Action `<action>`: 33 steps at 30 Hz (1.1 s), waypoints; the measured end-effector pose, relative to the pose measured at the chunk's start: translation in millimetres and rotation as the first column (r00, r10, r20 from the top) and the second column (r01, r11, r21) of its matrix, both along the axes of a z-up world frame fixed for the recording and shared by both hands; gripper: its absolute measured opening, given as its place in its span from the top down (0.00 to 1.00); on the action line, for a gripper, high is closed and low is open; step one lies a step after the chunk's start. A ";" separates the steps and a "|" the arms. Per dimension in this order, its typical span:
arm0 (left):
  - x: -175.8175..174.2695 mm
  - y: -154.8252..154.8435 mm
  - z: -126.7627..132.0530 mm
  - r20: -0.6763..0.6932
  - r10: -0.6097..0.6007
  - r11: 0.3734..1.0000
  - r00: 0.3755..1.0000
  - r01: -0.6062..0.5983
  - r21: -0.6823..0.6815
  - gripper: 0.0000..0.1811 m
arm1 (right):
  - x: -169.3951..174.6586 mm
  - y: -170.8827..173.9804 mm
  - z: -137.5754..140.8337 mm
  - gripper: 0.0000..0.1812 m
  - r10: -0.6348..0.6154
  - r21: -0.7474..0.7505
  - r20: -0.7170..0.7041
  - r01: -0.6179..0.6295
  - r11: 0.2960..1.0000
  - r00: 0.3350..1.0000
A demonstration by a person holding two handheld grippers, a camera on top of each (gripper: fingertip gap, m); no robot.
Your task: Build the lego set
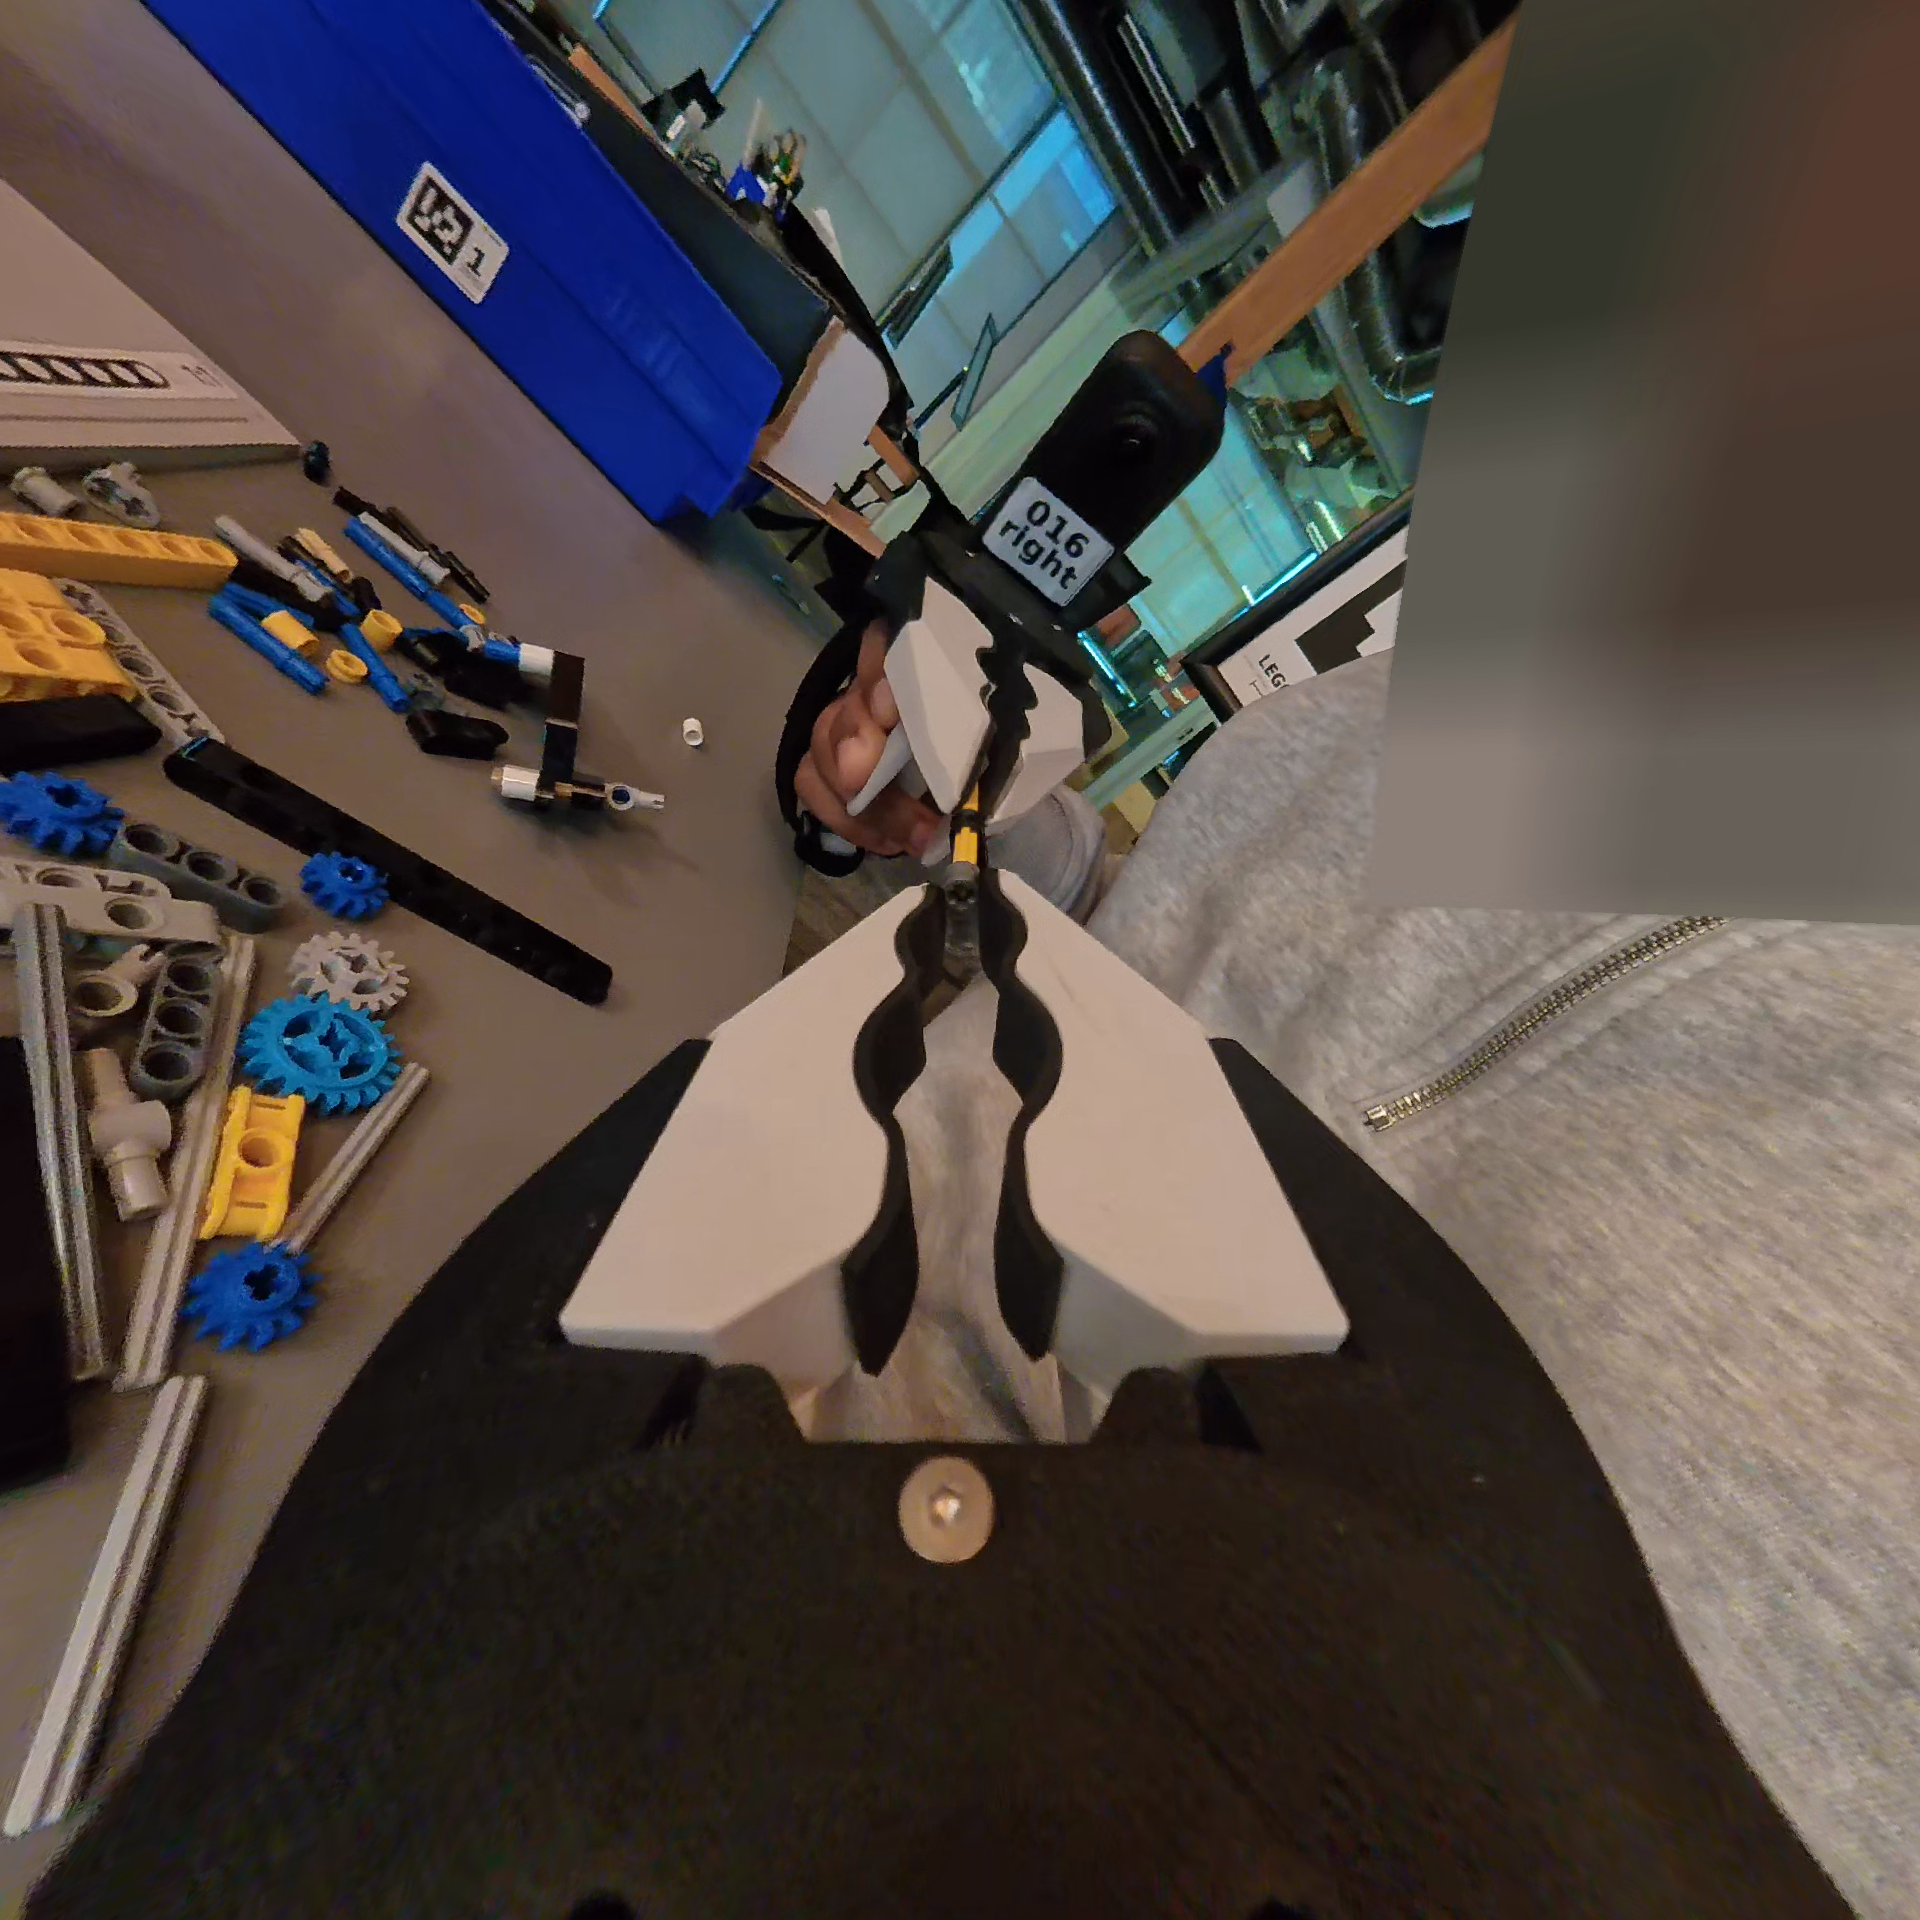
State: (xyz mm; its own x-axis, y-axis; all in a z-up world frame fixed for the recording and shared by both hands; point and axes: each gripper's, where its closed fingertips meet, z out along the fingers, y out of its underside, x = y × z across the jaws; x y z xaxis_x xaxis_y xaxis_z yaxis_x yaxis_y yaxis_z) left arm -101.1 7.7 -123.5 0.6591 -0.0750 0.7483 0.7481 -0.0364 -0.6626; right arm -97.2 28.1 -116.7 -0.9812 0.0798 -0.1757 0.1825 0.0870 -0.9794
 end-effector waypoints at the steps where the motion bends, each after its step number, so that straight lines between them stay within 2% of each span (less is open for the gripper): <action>1: 0.7 0.2 0.7 0.004 -0.004 1.000 1.000 0.004 0.006 0.98 | 0.4 -0.1 0.1 0.99 0.003 -0.002 0.002 -0.003 1.000 1.000; 33: 9.3 10.6 -2.7 0.027 -0.051 0.999 0.998 0.051 0.001 0.98 | 4.2 -10.4 -5.5 0.99 0.027 0.023 0.013 -0.027 0.999 1.000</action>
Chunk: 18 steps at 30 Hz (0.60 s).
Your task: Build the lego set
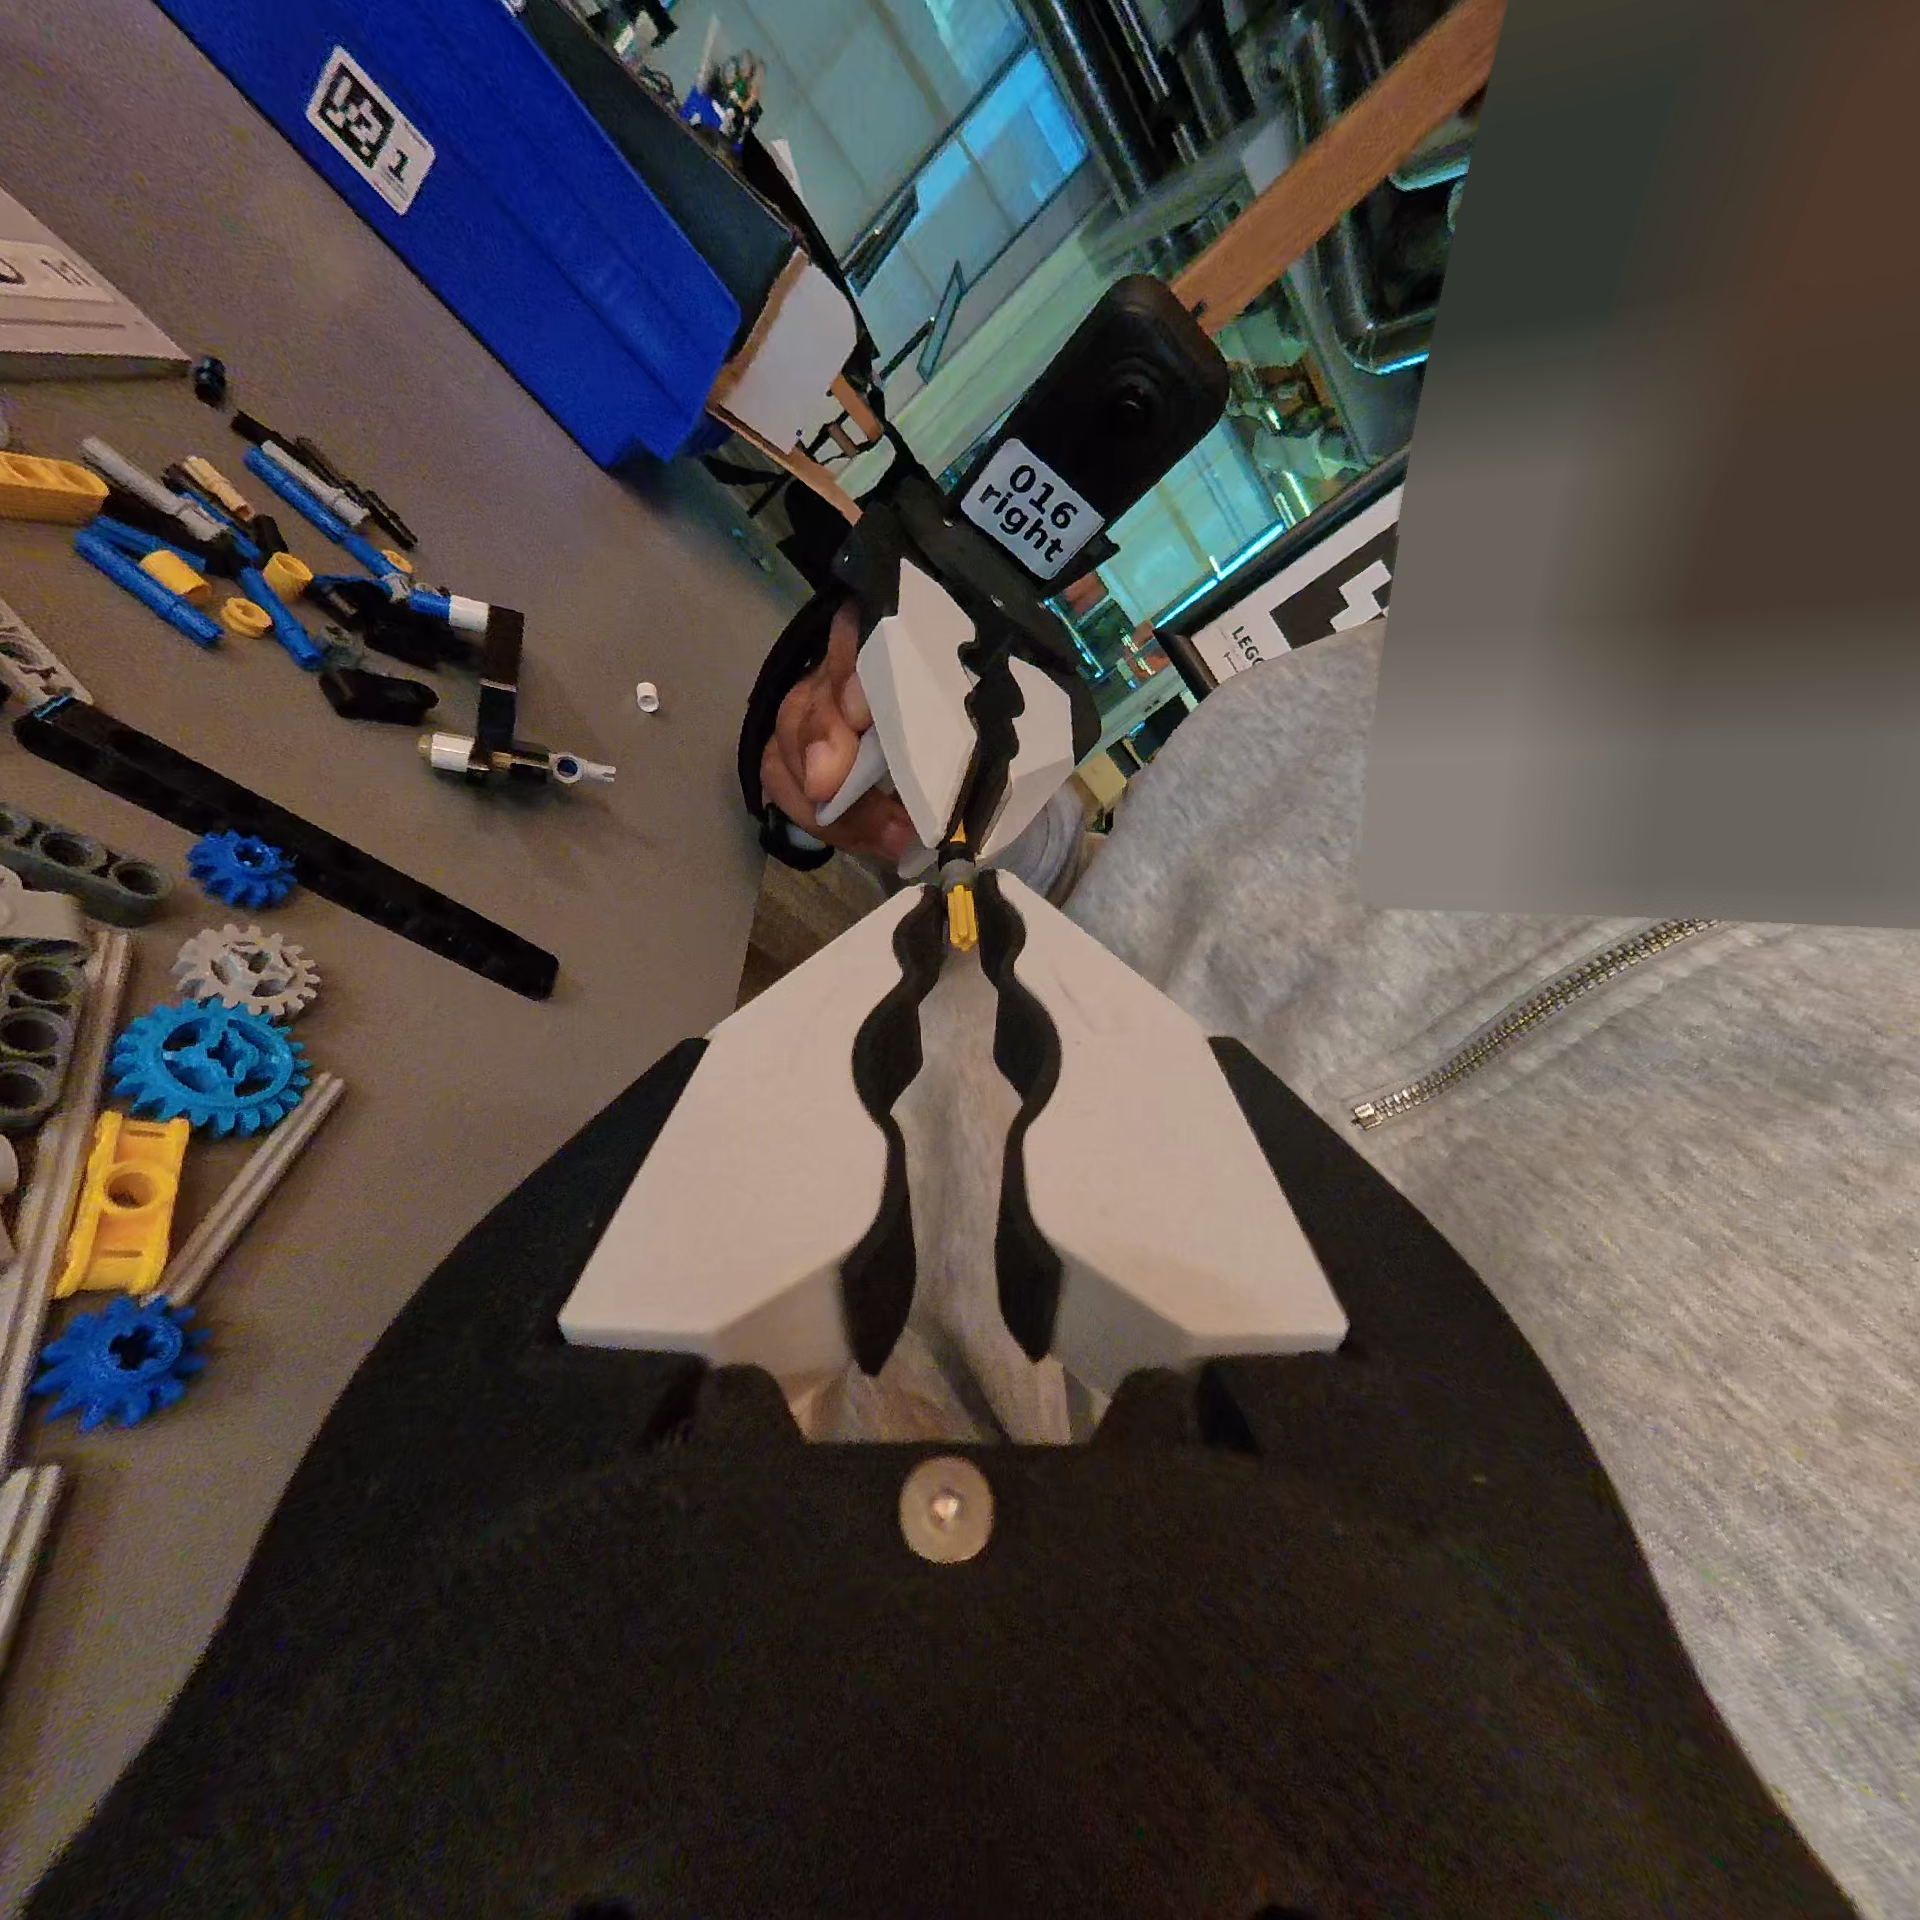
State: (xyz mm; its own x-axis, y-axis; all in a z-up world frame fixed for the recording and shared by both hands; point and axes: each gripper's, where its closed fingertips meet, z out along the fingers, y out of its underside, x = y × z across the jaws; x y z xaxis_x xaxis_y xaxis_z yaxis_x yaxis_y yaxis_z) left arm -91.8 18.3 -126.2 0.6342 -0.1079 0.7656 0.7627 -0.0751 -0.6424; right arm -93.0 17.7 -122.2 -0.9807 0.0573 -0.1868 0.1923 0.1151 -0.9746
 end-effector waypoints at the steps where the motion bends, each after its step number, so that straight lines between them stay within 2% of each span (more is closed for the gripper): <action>1: -0.7 0.1 0.5 0.008 0.002 1.000 1.000 -0.002 0.005 0.98 | -1.1 0.1 -0.4 0.99 -0.004 0.000 0.006 0.004 1.000 1.000; 3: -1.3 0.5 1.1 0.026 0.003 1.000 1.000 -0.003 0.017 0.97 | -2.3 0.4 -1.0 0.99 -0.004 -0.004 0.018 0.004 1.000 1.000; 6: -4.5 -1.2 4.8 0.045 0.017 0.999 0.999 -0.019 0.046 0.90 | -3.9 0.8 0.3 0.99 -0.006 -0.019 0.041 0.007 1.000 0.999; 9: -5.4 -2.1 5.4 0.046 0.023 0.998 0.999 -0.026 0.054 0.89 | -5.8 1.5 1.4 0.99 -0.010 -0.031 0.060 0.012 0.999 0.998; 12: -3.1 0.7 3.2 0.038 0.018 0.999 0.999 -0.020 0.038 0.96 | -6.6 0.7 0.7 0.99 -0.014 -0.027 0.066 0.016 1.000 0.998; 15: -5.6 0.8 1.7 0.046 0.029 0.999 0.999 -0.030 0.030 0.97 | -8.7 0.8 0.4 0.99 -0.024 -0.028 0.075 0.026 0.999 0.997; 18: -10.3 -2.1 3.5 0.059 0.051 0.998 0.997 -0.053 0.043 0.97 | -15.2 5.0 2.5 0.89 -0.049 -0.048 0.098 0.053 0.997 0.994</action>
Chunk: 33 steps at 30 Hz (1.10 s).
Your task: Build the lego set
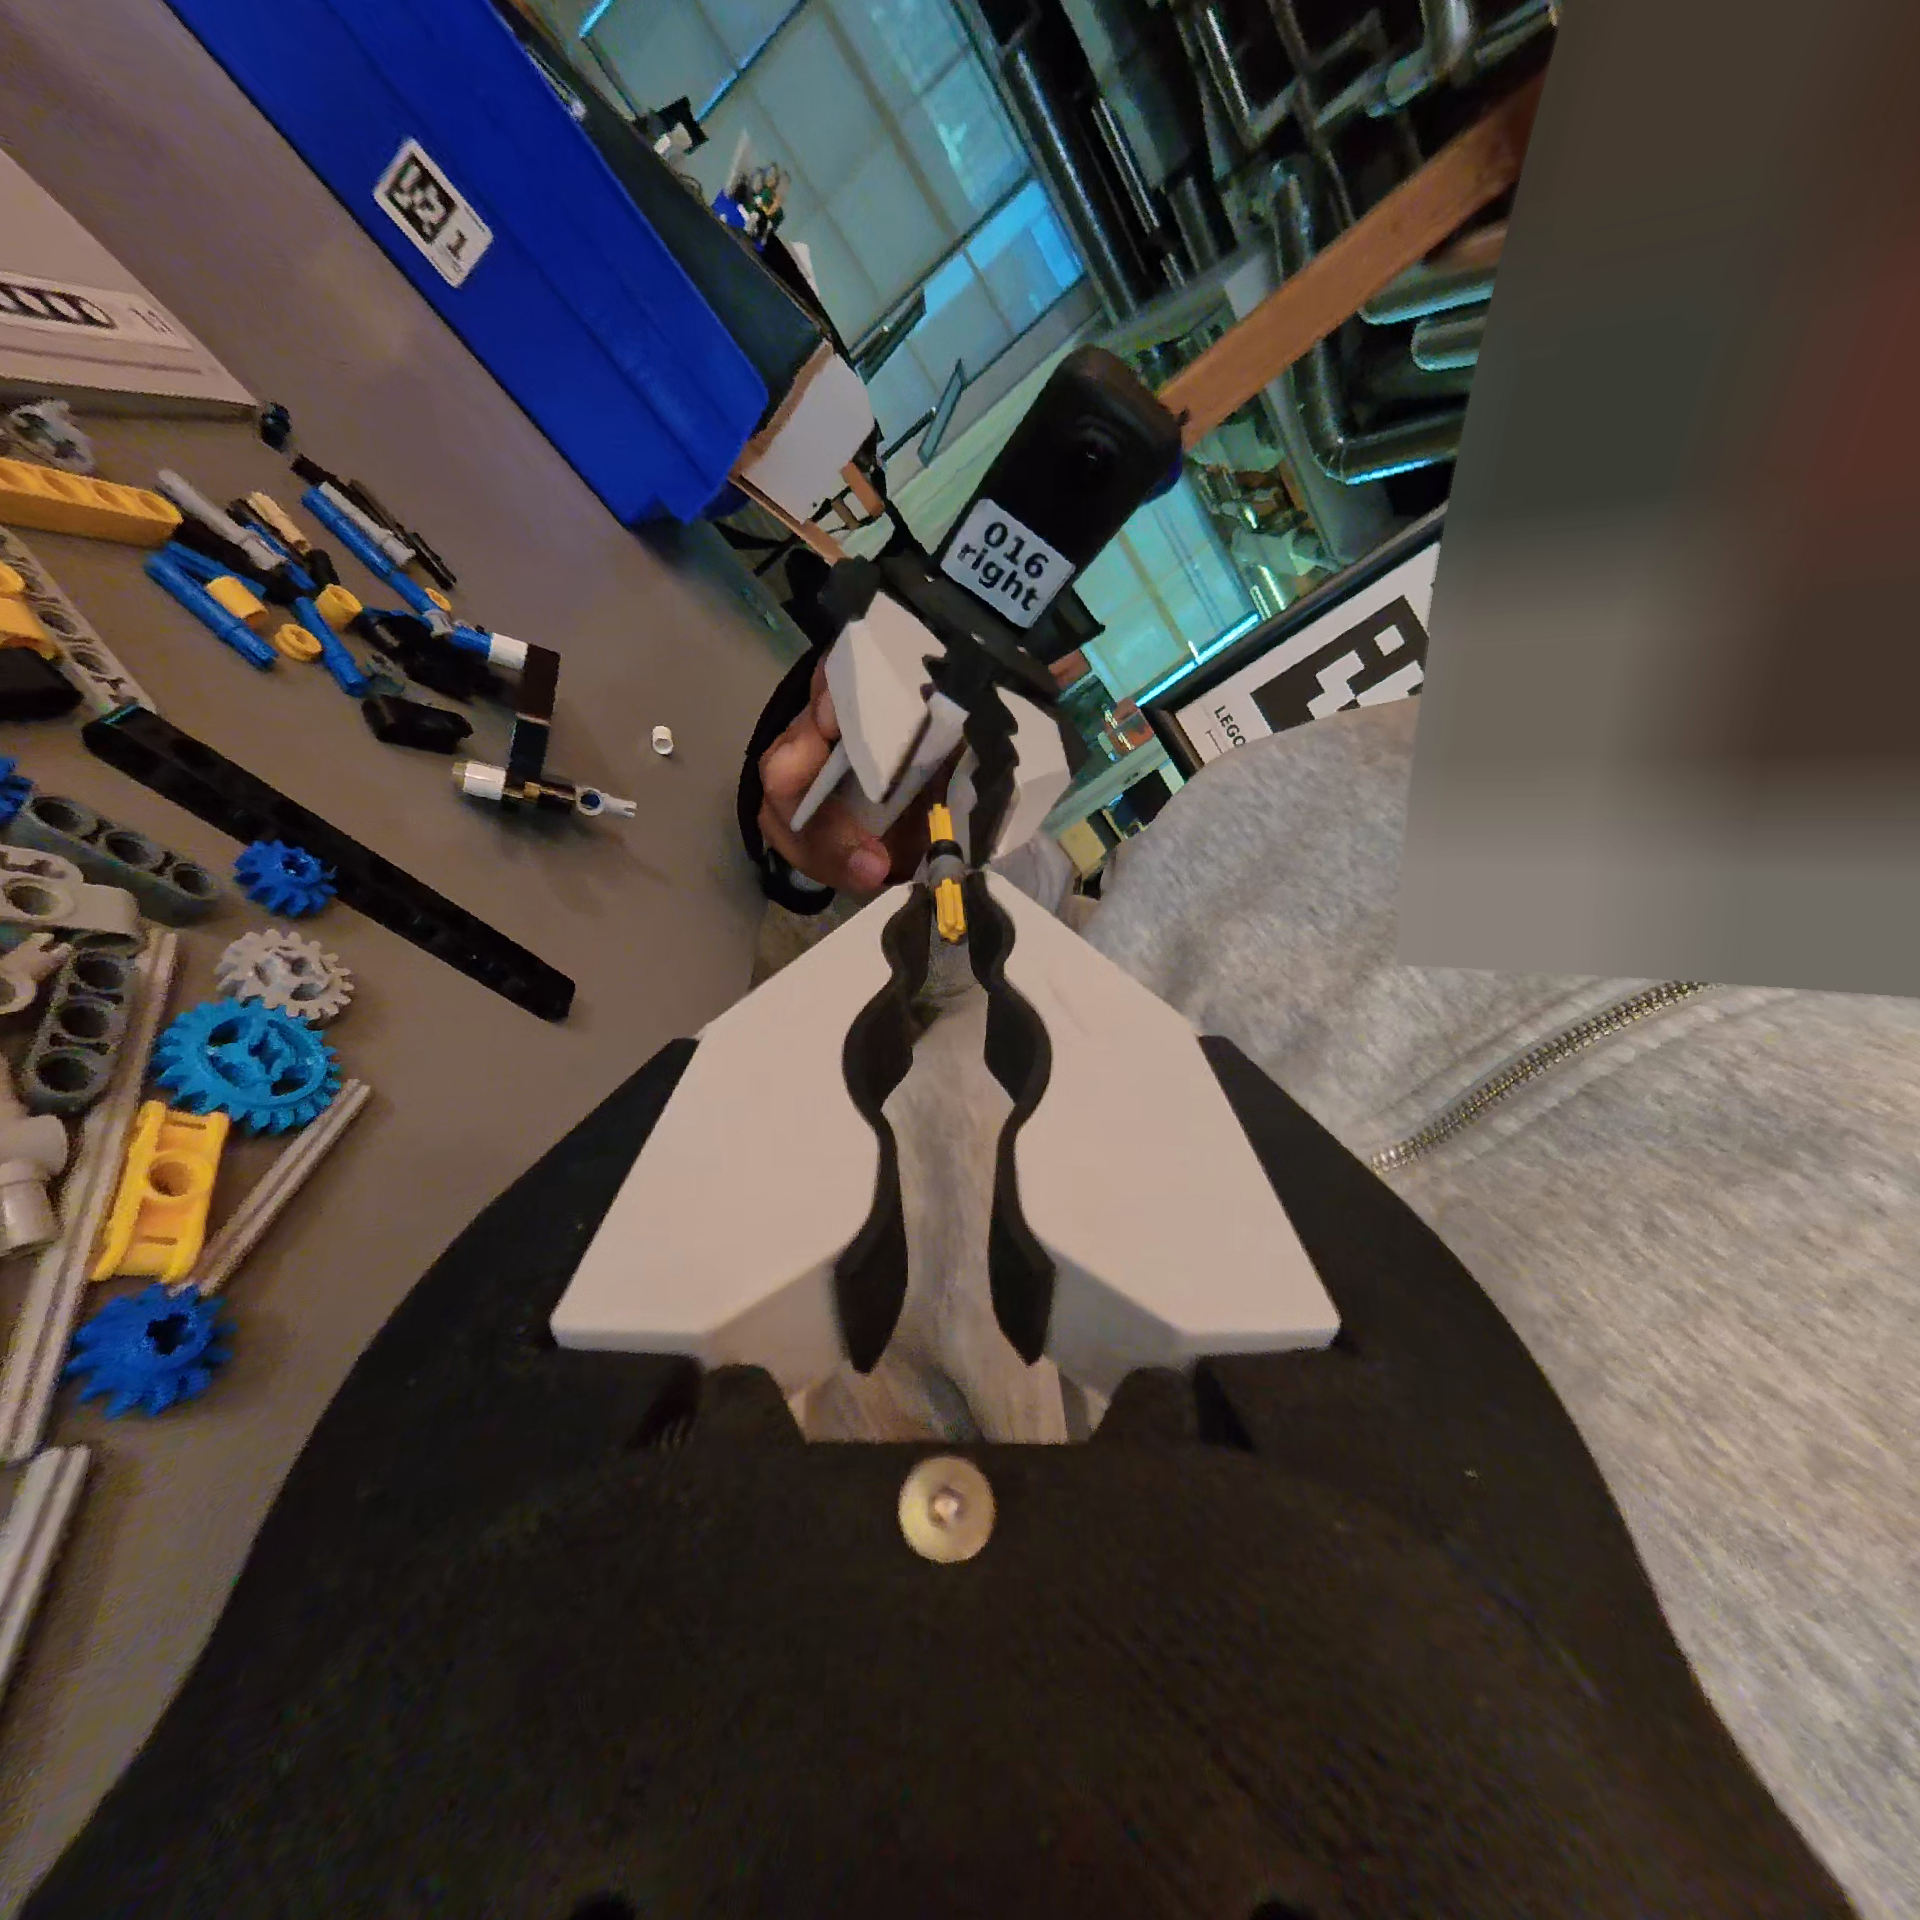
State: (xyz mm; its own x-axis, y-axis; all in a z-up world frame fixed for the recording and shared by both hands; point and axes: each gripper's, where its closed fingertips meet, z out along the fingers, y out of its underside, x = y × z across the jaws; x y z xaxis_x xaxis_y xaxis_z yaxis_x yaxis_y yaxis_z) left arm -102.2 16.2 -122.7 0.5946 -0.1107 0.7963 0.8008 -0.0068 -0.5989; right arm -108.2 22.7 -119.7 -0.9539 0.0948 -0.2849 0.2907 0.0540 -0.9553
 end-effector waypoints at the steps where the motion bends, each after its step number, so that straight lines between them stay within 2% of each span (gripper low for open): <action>1: -1.4 -1.1 0.7 0.007 0.005 1.000 1.000 -0.005 0.006 0.97 | -3.1 2.9 0.9 0.88 -0.013 -0.007 0.004 0.013 1.000 1.000; 11: -6.6 -2.6 -1.4 0.018 0.026 1.000 0.999 -0.026 0.007 0.97 | -9.1 7.4 1.0 0.86 -0.056 0.005 -0.055 0.057 0.998 0.997; 19: -12.3 -6.0 1.6 0.009 0.055 0.998 0.998 -0.055 0.035 0.97 | -21.8 17.7 9.3 0.85 -0.147 -0.028 -0.091 0.145 0.989 0.985; 23: -16.9 -8.4 4.0 -0.013 0.088 0.995 0.996 -0.087 0.046 0.97 | -34.8 26.9 9.6 0.86 -0.231 -0.014 -0.108 0.231 0.973 0.967; 27: -21.0 -10.1 3.6 -0.043 0.118 0.992 0.992 -0.117 0.037 0.97 | -62.9 54.5 7.7 0.89 -0.393 0.022 -0.123 0.398 0.917 0.911; 30: -22.7 -10.8 4.3 -0.062 0.134 0.991 0.989 -0.131 0.039 0.97 | -88.1 91.2 5.7 0.90 -0.535 0.047 -0.106 0.542 0.839 0.838; 33: -24.7 -11.3 4.1 -0.064 0.142 0.989 0.988 -0.140 0.043 0.97 | -108.8 130.1 -7.9 0.93 -0.653 0.104 -0.041 0.653 0.750 0.756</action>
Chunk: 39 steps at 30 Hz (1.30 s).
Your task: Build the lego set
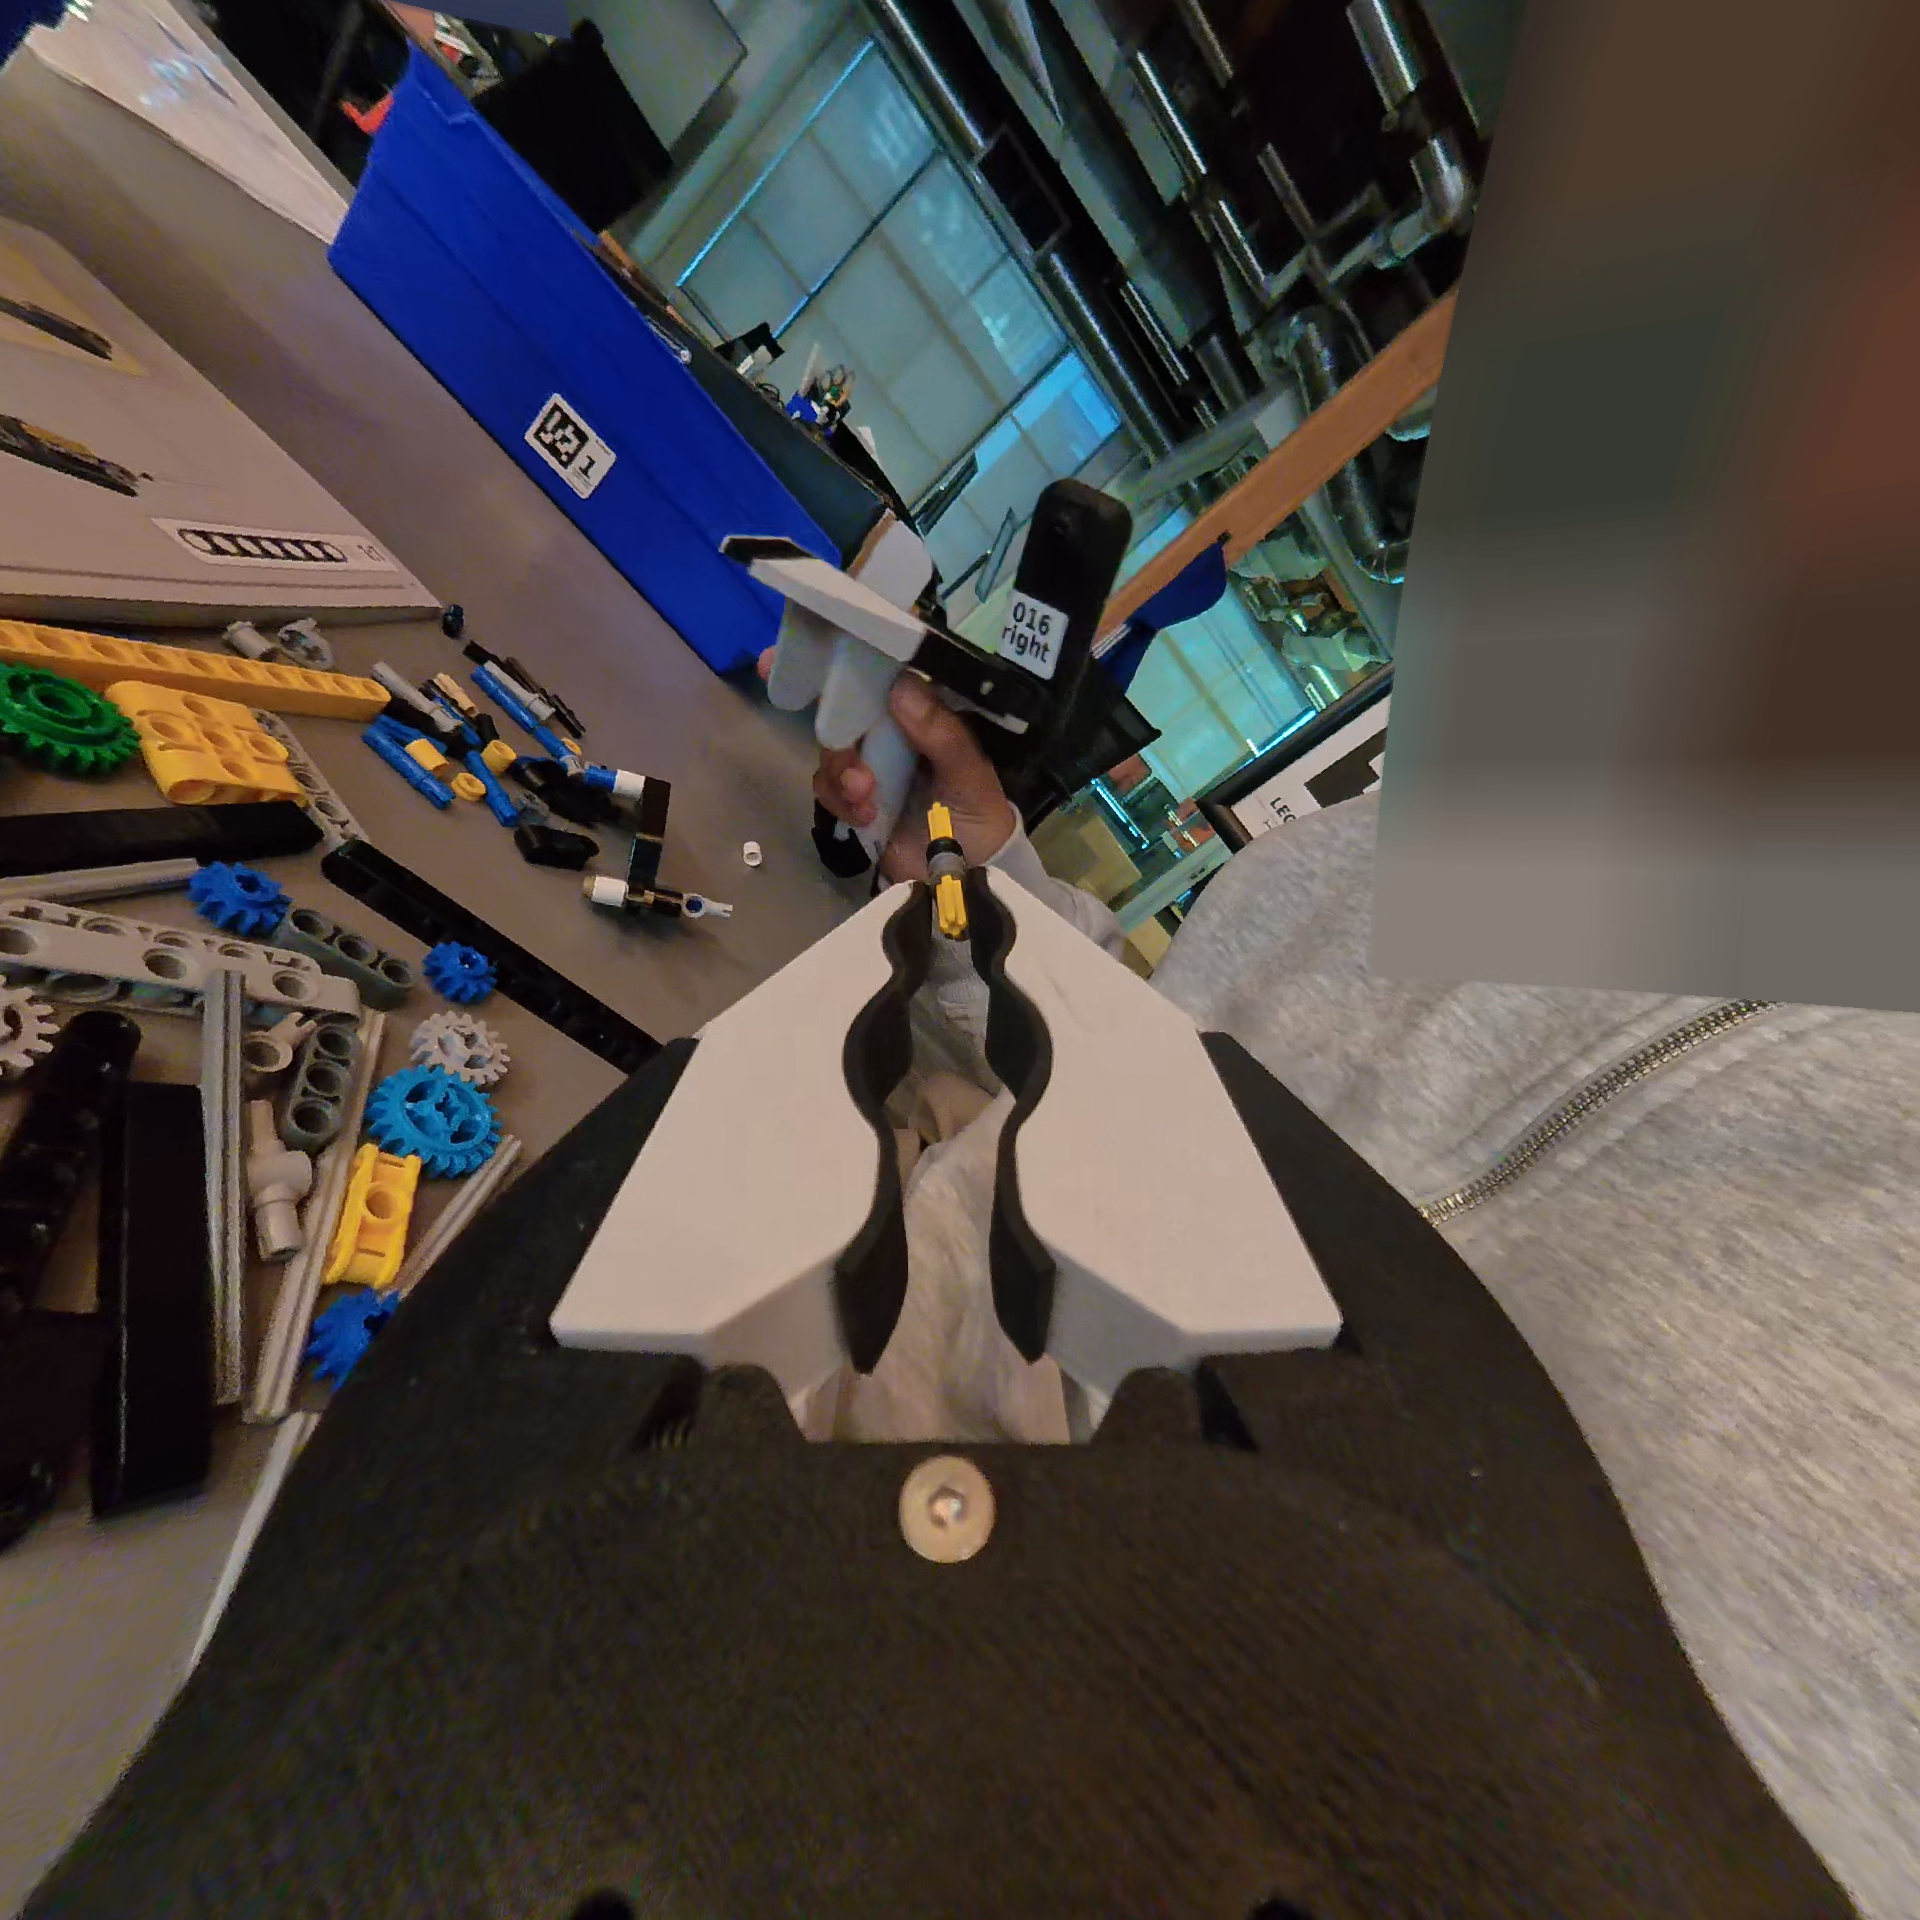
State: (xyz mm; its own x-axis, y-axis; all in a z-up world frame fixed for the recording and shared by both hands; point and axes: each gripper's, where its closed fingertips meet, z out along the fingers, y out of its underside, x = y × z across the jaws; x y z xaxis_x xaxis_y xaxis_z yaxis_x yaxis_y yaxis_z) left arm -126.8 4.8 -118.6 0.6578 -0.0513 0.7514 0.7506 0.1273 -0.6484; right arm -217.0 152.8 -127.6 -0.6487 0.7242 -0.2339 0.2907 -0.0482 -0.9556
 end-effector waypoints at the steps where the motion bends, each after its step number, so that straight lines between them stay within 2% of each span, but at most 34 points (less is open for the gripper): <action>1: -0.7 -0.2 0.1 0.002 0.001 1.000 1.000 -0.001 0.003 0.97 | -5.4 11.8 -7.7 0.95 -0.047 0.018 0.031 0.046 0.999 0.998; 4: -2.8 -1.4 0.4 0.010 0.005 1.000 1.000 -0.005 0.014 0.97 | -10.3 24.2 -20.9 0.95 -0.084 0.050 0.086 0.080 0.996 0.993; 12: -4.7 -2.2 -0.7 0.018 0.007 1.000 1.000 -0.007 0.019 0.97 | -8.6 14.0 -31.7 0.95 -0.063 0.154 0.091 0.048 0.987 0.994; 39: -7.8 -4.5 -0.1 0.029 0.013 0.999 0.999 -0.014 0.036 0.97 | -8.6 11.4 -39.0 0.95 -0.048 0.175 0.132 0.024 0.984 0.990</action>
